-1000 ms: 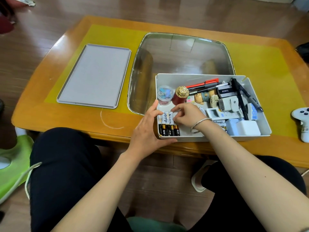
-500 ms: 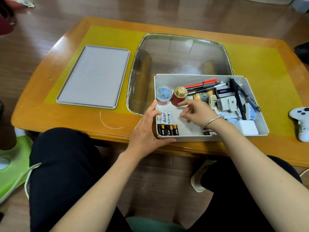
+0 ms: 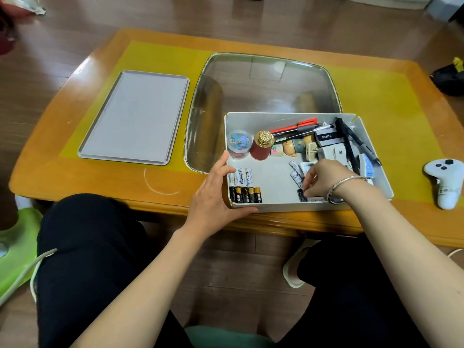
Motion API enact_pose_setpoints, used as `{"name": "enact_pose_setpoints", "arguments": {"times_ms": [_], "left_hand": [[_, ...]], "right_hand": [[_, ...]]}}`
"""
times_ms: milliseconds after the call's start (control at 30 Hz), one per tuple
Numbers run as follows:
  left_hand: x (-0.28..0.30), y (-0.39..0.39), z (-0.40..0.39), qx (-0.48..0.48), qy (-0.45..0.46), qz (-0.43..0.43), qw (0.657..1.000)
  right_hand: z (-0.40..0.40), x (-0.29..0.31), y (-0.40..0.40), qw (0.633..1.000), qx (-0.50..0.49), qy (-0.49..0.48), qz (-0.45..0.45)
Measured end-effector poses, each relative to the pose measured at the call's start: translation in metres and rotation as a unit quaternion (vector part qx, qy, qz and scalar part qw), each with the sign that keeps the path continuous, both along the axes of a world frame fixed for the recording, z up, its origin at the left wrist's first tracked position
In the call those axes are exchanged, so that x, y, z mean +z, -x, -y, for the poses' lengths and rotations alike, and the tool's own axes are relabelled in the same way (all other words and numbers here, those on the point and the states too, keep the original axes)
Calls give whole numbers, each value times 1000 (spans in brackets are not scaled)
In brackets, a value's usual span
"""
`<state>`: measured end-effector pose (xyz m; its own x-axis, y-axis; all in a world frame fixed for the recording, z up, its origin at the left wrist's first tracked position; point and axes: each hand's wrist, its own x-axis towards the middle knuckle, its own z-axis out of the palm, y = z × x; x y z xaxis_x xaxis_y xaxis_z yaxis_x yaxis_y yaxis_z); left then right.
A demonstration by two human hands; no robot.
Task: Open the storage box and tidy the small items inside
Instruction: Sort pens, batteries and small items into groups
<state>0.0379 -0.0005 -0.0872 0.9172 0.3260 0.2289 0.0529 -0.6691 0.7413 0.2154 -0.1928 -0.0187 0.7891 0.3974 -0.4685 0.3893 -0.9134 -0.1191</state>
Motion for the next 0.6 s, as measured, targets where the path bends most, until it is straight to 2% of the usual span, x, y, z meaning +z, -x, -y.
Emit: {"name": "enact_pose_setpoints", "arguments": {"times_ms": [233, 467, 600], "left_hand": [[0, -1, 0, 4, -5, -6, 1000], [-3, -2, 0, 5, -7, 4, 1000], [-3, -1, 0, 8, -6, 2, 1000]], "right_hand": [[7, -4, -7, 993, 48, 109, 22], [19, -6, -12, 987, 131, 91, 31], [17, -9, -12, 976, 165, 125, 66]]}}
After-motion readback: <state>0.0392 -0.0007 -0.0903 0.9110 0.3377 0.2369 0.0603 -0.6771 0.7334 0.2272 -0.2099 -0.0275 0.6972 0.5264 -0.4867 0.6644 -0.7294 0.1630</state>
